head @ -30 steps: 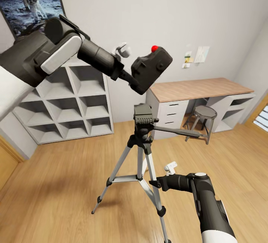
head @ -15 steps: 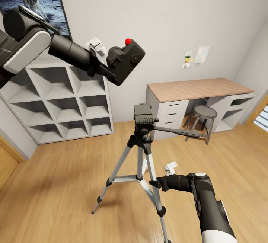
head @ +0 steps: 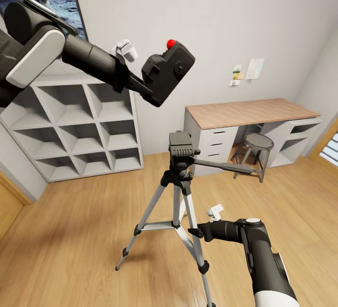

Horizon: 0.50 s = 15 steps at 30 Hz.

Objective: Attach the digital camera to the camera tripod in the bedroom.

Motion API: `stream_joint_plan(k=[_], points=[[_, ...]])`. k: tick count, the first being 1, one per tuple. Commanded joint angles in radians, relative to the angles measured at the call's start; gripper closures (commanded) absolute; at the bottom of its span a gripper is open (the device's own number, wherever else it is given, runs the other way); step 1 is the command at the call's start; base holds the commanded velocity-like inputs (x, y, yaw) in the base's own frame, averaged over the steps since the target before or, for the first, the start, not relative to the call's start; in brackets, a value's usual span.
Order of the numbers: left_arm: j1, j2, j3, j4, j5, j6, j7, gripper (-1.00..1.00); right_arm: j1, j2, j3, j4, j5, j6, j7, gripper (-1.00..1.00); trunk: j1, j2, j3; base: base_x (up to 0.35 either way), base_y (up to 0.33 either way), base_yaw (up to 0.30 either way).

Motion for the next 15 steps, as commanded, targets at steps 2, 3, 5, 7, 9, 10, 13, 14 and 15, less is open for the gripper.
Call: stream_joint_plan(k=[2, 3, 5, 7, 9, 10, 13, 14, 15], points=[[-0.044, 0.001, -0.013, 0.025, -0.019, -0.001, -0.082, 1.0, -0.001, 0.002, -0.003, -0.001, 0.01, -0.003, -0.02, 1.0, 0.001, -0.002, -0.002, 0.0, 0.0, 0.0], [-0.058, 0.001, -0.023, 0.034, -0.027, -0.002, -0.103, 1.0, -0.001, 0.002, -0.003, -0.001, 0.01, -0.003, -0.02, 1.0, 0.001, -0.002, -0.002, 0.0, 0.0, 0.0], [-0.088, -0.001, -0.054, 0.05, -0.05, -0.003, -0.146, 1.0, -0.001, 0.002, -0.003, 0.0, 0.01, -0.003, -0.02, 1.0, 0.001, -0.002, -0.002, 0.0, 0.0, 0.0], [-0.133, -0.006, -0.131, 0.072, -0.096, -0.005, -0.218, 1.0, -0.001, 0.002, -0.003, 0.0, 0.01, -0.003, -0.02, 1.0, 0.001, -0.002, -0.002, 0.0, 0.0, 0.0], [-0.178, -0.017, -0.22, 0.096, -0.144, -0.007, -0.296, 1.0, -0.001, 0.002, -0.003, 0.0, 0.01, -0.003, -0.02, 1.0, 0.001, -0.002, -0.002, 0.0, 0.0, 0.0], [-0.201, -0.027, -0.275, 0.117, -0.175, -0.008, -0.349, 1.0, -0.001, 0.002, -0.003, 0.0, 0.01, -0.003, -0.022, 1.0, 0.001, -0.002, -0.002, 0.0, 0.0, 0.0], [-0.227, -0.048, -0.346, 0.153, -0.229, -0.016, -0.445, 1.0, -0.001, 0.002, -0.003, 0.0, 0.01, -0.003, -0.027, 1.0, 0.001, -0.002, -0.002, 0.0, 0.0, 0.0], [-0.231, -0.052, -0.356, 0.16, -0.242, -0.022, -0.464, 1.0, -0.001, 0.002, -0.003, 0.0, 0.01, -0.003, -0.03, 1.0, 0.001, -0.002, -0.002, 0.0, 0.0, 0.0], [-0.234, -0.055, -0.364, 0.166, -0.253, -0.03, -0.481, 1.0, -0.001, 0.002, -0.003, 0.0, 0.01, -0.003, -0.032, 1.0, 0.001, -0.002, -0.002, 0.0, 0.0, 0.0]])
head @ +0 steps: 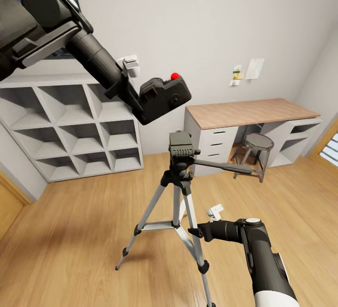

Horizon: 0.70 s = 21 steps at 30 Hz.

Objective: Attach the digital camera to the camera tripod in the bedroom.

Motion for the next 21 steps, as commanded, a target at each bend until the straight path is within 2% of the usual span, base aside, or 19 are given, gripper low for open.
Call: stream_joint_plan(k=[1, 6, 17, 21], points=[[-0.007, -0.003, -0.015, 0.008, -0.018, -0.013, -0.029, 1.0, -0.001, 0.002, -0.002, -0.001, 0.012, -0.003, -0.036, 1.0, 0.001, -0.002, -0.002, 0.0, 0.0, 0.0], [-0.013, -0.004, -0.032, 0.019, -0.052, -0.067, -0.065, 1.0, -0.001, 0.002, -0.002, -0.001, 0.012, -0.003, -0.049, 1.0, 0.001, -0.002, -0.002, 0.0, 0.0, 0.0], [-0.015, -0.01, -0.035, 0.016, -0.065, -0.089, -0.065, 1.0, -0.001, 0.002, -0.002, -0.001, 0.012, -0.003, -0.053, 1.0, 0.001, -0.002, -0.002, 0.0, 0.0, 0.0], [-0.015, -0.023, -0.032, 0.011, -0.064, -0.085, -0.065, 1.0, -0.001, 0.002, -0.002, -0.001, 0.012, -0.003, -0.053, 1.0, 0.001, -0.002, -0.002, 0.0, 0.0, 0.0]])
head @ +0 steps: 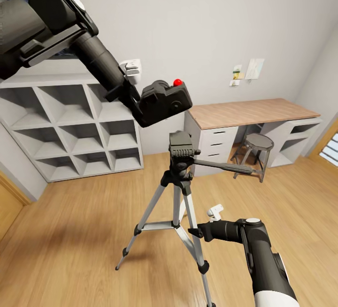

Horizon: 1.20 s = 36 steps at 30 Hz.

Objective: Attach the digital camera to the camera tripod in the bedroom.

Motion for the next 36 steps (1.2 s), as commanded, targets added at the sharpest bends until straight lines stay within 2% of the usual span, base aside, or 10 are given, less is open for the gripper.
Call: stream_joint_plan(k=[1, 2, 5, 12, 20, 25, 30, 33, 34, 36], points=[[-0.003, -0.002, -0.002, -0.001, 0.005, 0.008, -0.003, 1.0, -0.001, 0.002, -0.002, -0.001, 0.012, -0.003, -0.054, 1.0, 0.001, -0.002, -0.002, 0.0, 0.0, 0.0], [-0.003, -0.014, 0.016, -0.008, 0.009, 0.01, -0.004, 1.0, -0.001, 0.002, -0.002, -0.001, 0.012, -0.003, -0.054, 1.0, 0.001, -0.002, -0.002, 0.0, 0.0, 0.0], [-0.003, -0.019, 0.024, -0.021, 0.009, 0.01, -0.004, 1.0, -0.001, 0.002, -0.002, -0.004, 0.012, -0.003, -0.055, 1.0, 0.001, -0.002, -0.002, 0.0, 0.0, 0.0], [-0.003, -0.016, 0.031, -0.115, 0.009, 0.026, -0.001, 1.0, -0.001, 0.002, -0.002, -0.008, 0.012, 0.003, -0.055, 1.0, 0.001, -0.002, -0.002, 0.0, 0.0, 0.0], [-0.003, -0.021, 0.03, -0.129, 0.006, 0.06, 0.041, 1.0, -0.001, 0.002, -0.002, -0.009, 0.012, 0.002, -0.055, 1.0, 0.001, -0.002, -0.002, 0.0, 0.0, 0.0], [-0.003, -0.024, 0.03, -0.133, 0.009, 0.068, 0.049, 1.0, -0.001, 0.002, -0.002, -0.008, 0.012, 0.002, -0.055, 1.0, 0.001, -0.002, -0.002, 0.0, 0.0, 0.0], [-0.003, -0.025, 0.031, -0.137, 0.007, 0.103, 0.055, 1.0, -0.001, 0.002, -0.002, -0.007, 0.012, 0.002, -0.055, 1.0, 0.001, -0.002, -0.002, 0.0, 0.0, 0.0], [-0.003, -0.027, 0.031, -0.139, 0.01, 0.123, 0.089, 1.0, -0.001, 0.002, -0.002, -0.007, 0.012, 0.002, -0.055, 1.0, 0.001, -0.002, -0.002, 0.0, 0.0, 0.0], [-0.003, -0.033, 0.025, -0.133, 0.004, 0.131, 0.096, 1.0, -0.001, 0.002, -0.004, -0.002, 0.01, 0.007, -0.005, 1.0, 0.001, -0.002, -0.002, 0.0, 0.0, 0.0], [-0.002, -0.044, 0.013, -0.122, -0.007, 0.135, 0.108, 1.0, -0.001, 0.002, -0.005, -0.005, 0.0, 0.014, -0.014, 1.0, 0.001, -0.002, -0.002, 0.0, 0.0, 0.0]])
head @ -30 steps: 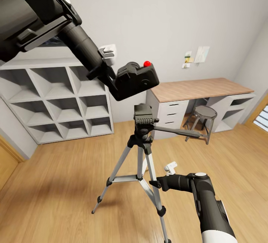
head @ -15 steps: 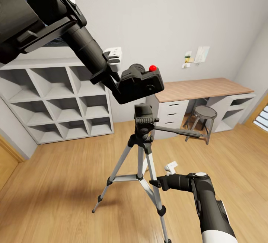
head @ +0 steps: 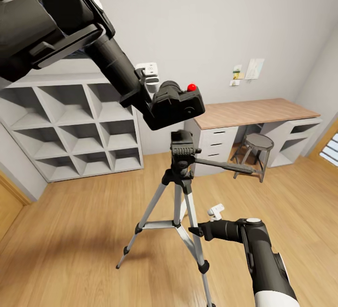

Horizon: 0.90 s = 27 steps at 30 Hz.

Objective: Attach the digital camera to the camera tripod in the bedroom.

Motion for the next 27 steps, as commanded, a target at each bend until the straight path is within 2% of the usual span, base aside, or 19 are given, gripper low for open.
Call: stream_joint_plan(k=[1, 2, 4, 9, 19, 27], points=[[-0.002, -0.005, -0.008, 0.005, 0.007, 0.006, -0.006, 1.0, -0.002, 0.001, -0.004, -0.003, 0.013, 0.001, 0.003, 1.0, 0.001, -0.002, -0.002, 0.0, 0.0, 0.0], [-0.002, -0.011, -0.014, 0.004, 0.011, 0.006, -0.009, 1.0, -0.002, 0.001, -0.004, -0.004, 0.011, 0.009, -0.002, 1.0, 0.001, -0.002, -0.002, 0.0, 0.0, 0.0], [-0.002, 0.001, -0.005, -0.004, 0.019, 0.004, -0.015, 1.0, -0.002, 0.001, -0.008, -0.008, 0.004, 0.026, 0.001, 1.0, 0.001, -0.002, -0.002, 0.0, 0.0, 0.0], [-0.001, 0.028, 0.008, -0.009, 0.023, 0.003, -0.018, 1.0, -0.002, 0.001, -0.016, -0.011, 0.019, 0.007, 0.025, 1.0, 0.001, -0.002, -0.002, 0.0, 0.0, 0.0], [-0.001, 0.031, 0.01, -0.011, 0.024, 0.003, -0.019, 1.0, -0.002, 0.001, -0.024, -0.012, 0.018, -0.01, 0.028, 1.0, 0.001, -0.002, -0.002, 0.0, 0.0, 0.0], [-0.001, 0.027, 0.01, -0.014, 0.024, 0.003, -0.019, 1.0, -0.002, 0.001, -0.072, -0.015, 0.018, -0.013, 0.015, 1.0, 0.001, -0.002, -0.002, 0.0, 0.0, 0.0]])
